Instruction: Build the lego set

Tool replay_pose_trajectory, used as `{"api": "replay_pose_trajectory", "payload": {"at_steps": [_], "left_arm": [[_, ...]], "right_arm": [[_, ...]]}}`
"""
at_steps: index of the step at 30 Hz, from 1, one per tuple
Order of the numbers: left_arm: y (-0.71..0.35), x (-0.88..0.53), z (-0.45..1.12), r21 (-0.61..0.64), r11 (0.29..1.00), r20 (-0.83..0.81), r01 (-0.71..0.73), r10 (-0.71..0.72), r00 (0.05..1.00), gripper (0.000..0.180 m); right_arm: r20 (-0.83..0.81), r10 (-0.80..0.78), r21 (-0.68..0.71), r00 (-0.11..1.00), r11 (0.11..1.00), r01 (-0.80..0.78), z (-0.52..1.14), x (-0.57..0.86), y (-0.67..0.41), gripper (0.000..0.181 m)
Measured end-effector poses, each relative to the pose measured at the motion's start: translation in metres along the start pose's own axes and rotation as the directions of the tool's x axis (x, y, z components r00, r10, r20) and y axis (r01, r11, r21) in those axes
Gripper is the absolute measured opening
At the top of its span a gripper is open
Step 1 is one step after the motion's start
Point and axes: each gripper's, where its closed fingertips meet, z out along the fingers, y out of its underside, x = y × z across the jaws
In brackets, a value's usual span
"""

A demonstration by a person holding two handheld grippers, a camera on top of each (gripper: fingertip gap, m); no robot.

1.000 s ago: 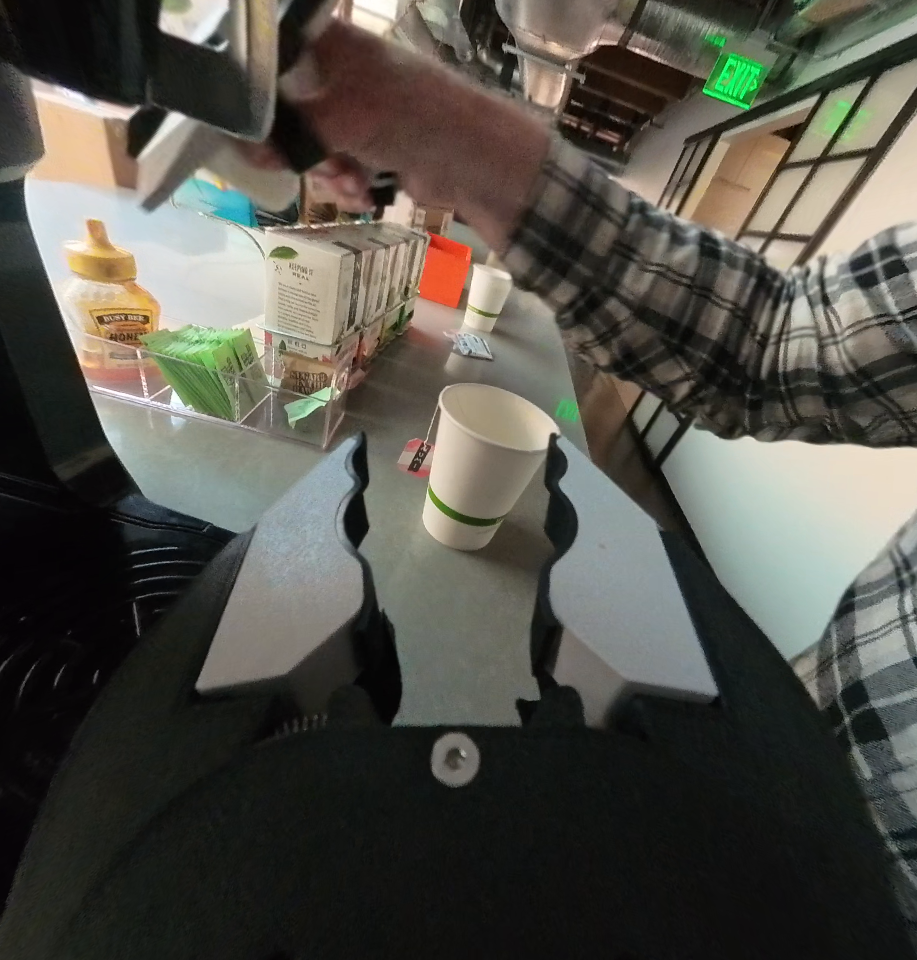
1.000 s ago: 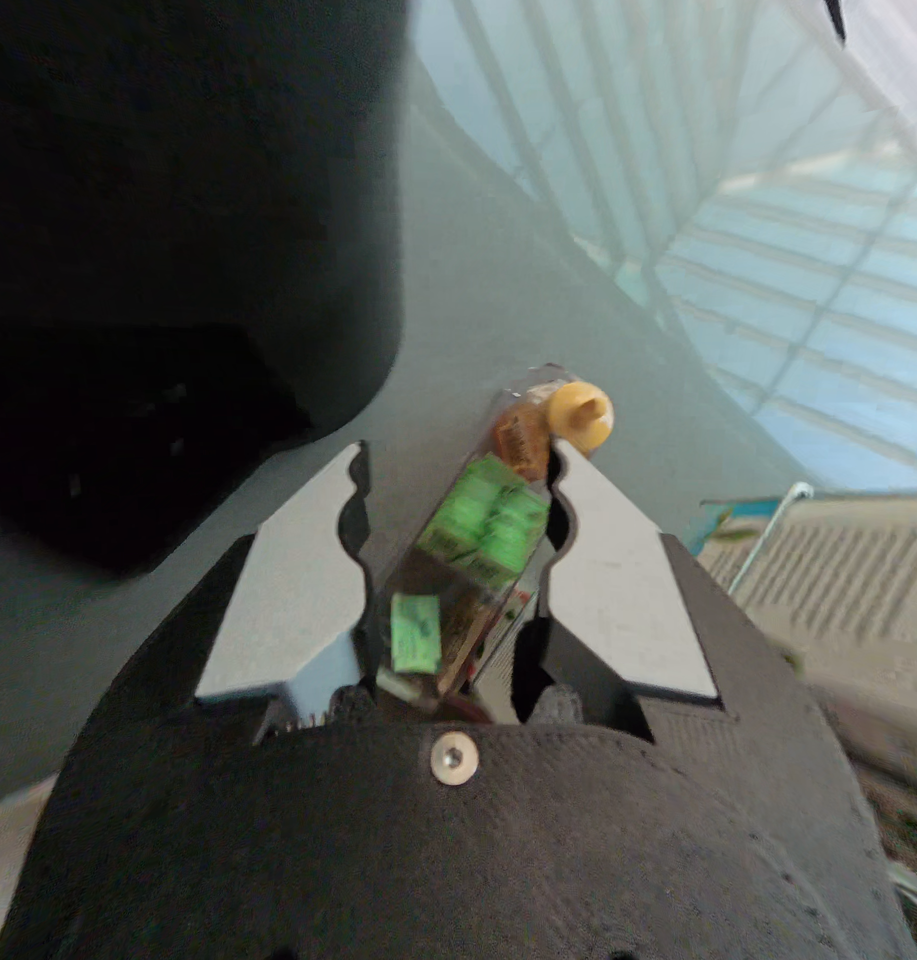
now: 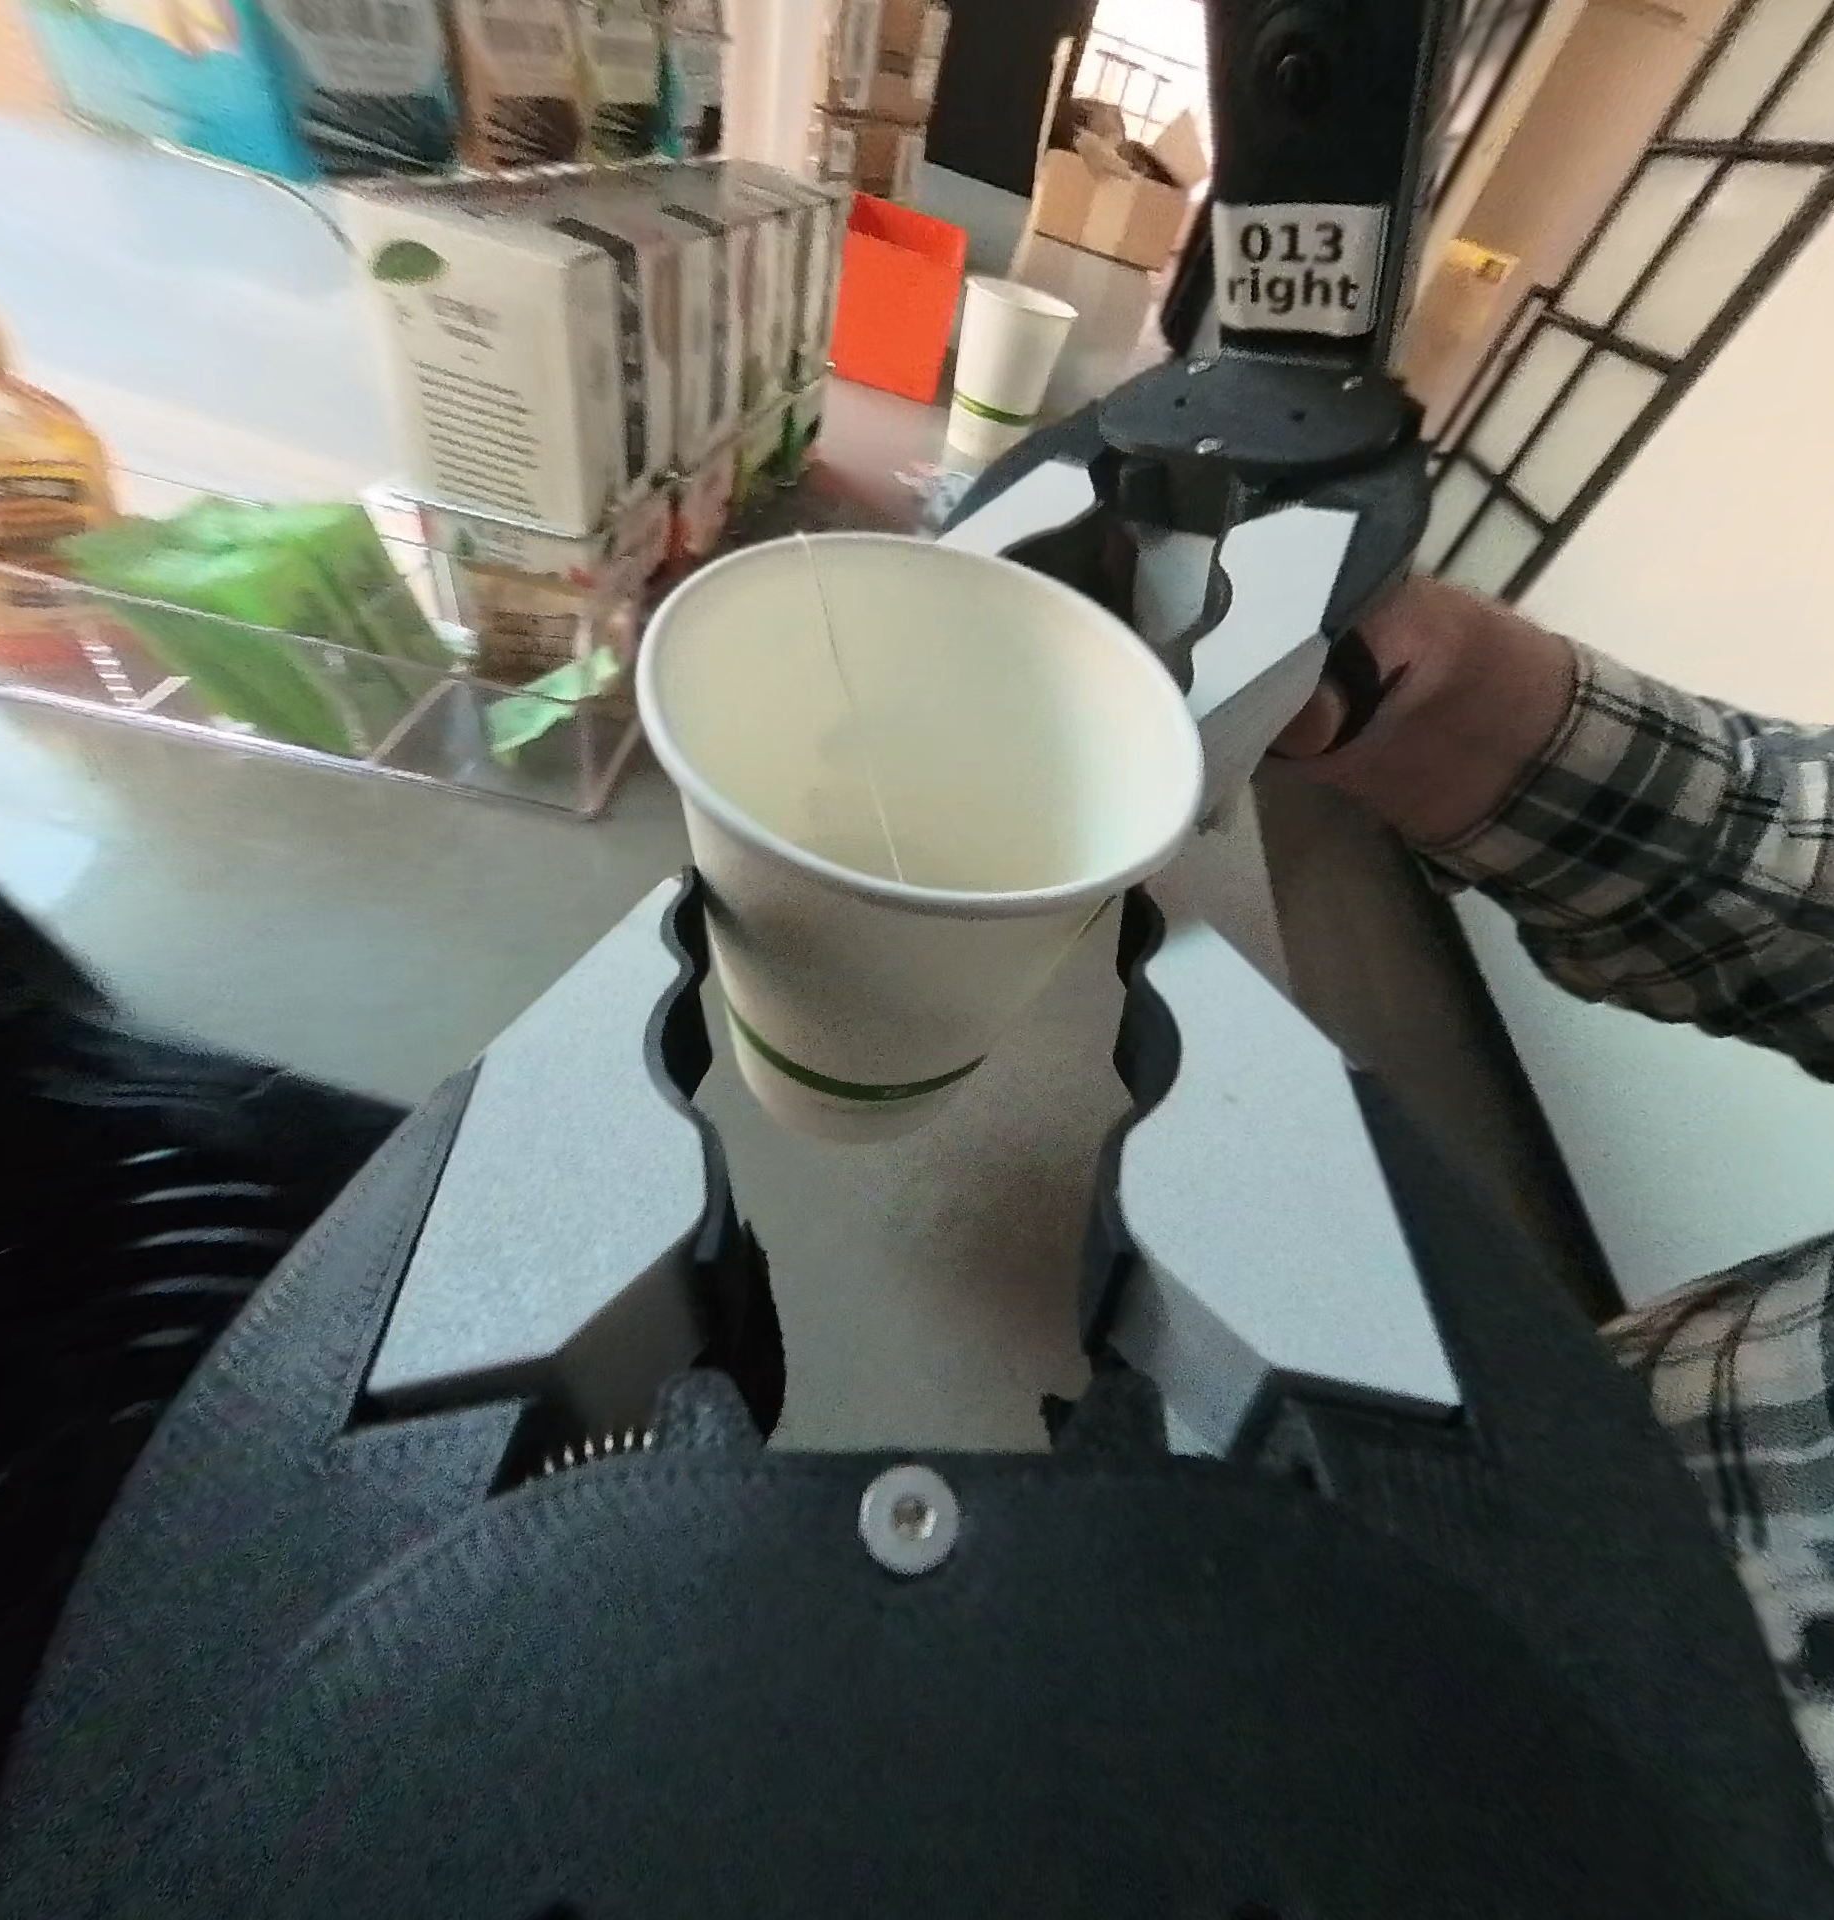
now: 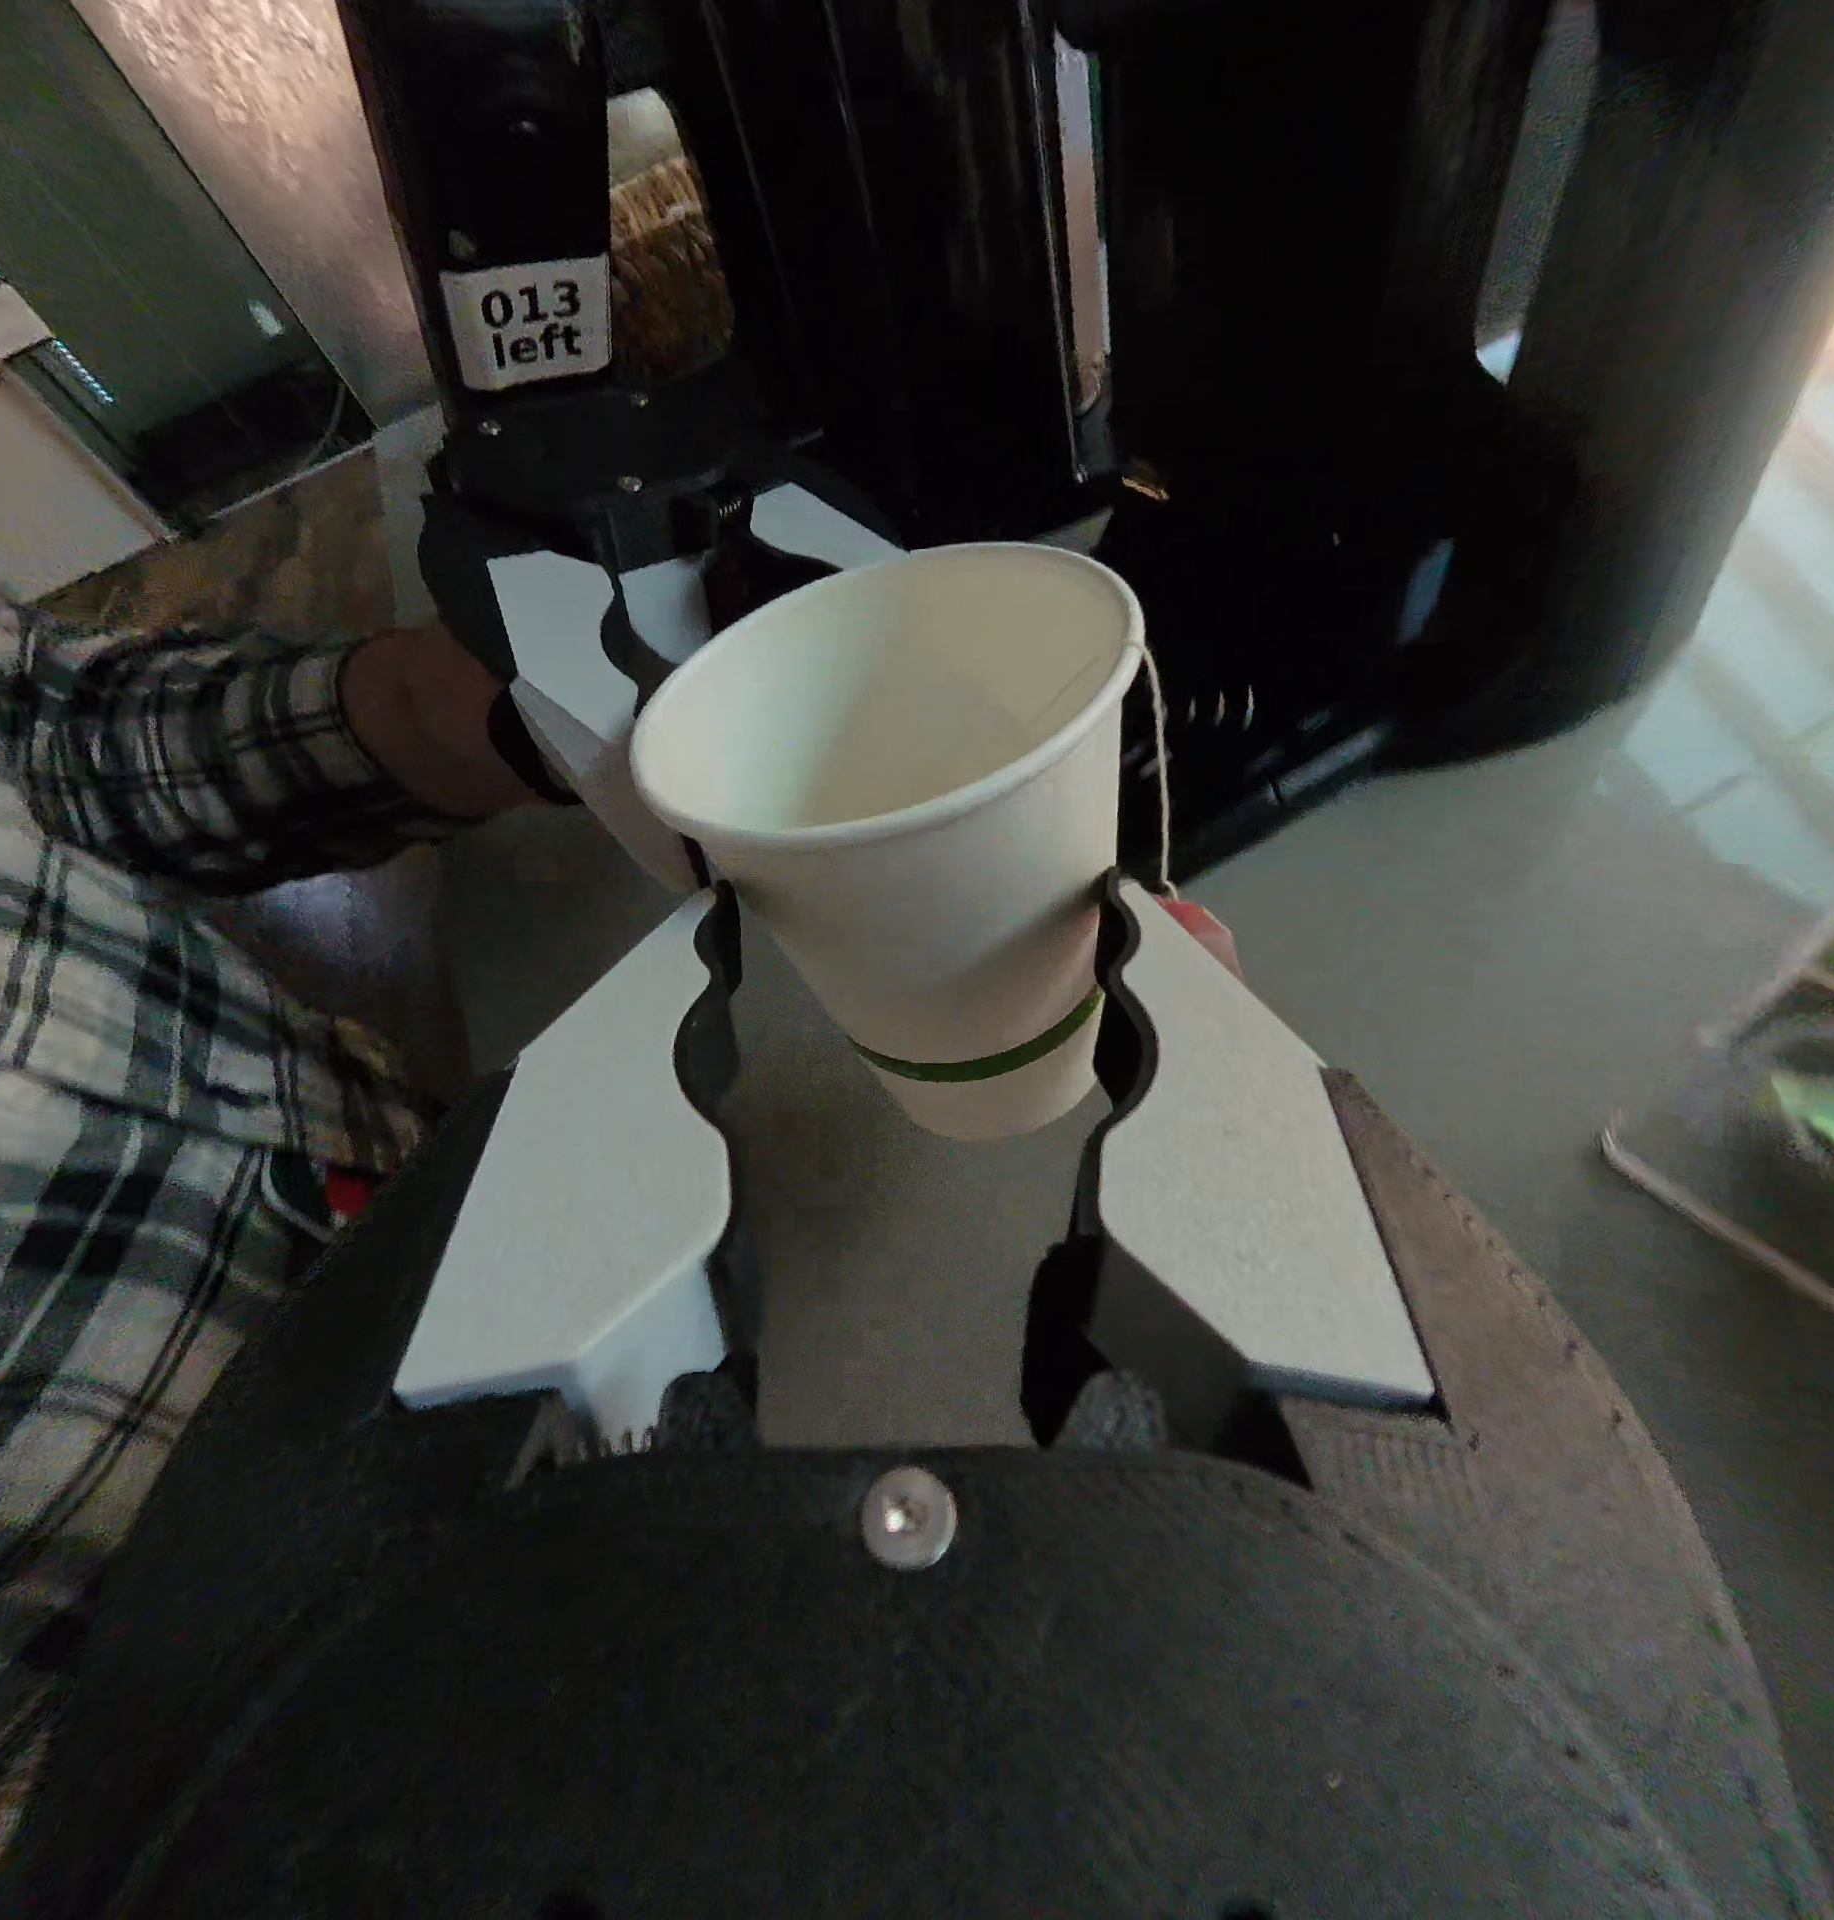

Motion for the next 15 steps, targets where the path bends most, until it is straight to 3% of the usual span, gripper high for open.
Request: {"api": "replay_pose_trajectory", "payload": {"at_steps": [8, 15], "left_arm": [[0.003, -0.063, -0.071, -0.018, 1.0, 0.177, -0.025, 0.028, 0.984, 0.076], [0.02, -0.094, -0.094, 0.001, 0.998, 0.189, 0.068, -0.067, 0.98, 0.077]], "right_arm": [[0.093, -0.045, -0.031, 0.995, 0.998, 0.048, 0.088, 0.01, -0.035, 0.064], [0.132, -0.019, -0.07, 0.991, 0.997, 0.028, 0.13, 0.022, -0.036, 0.064]]}}
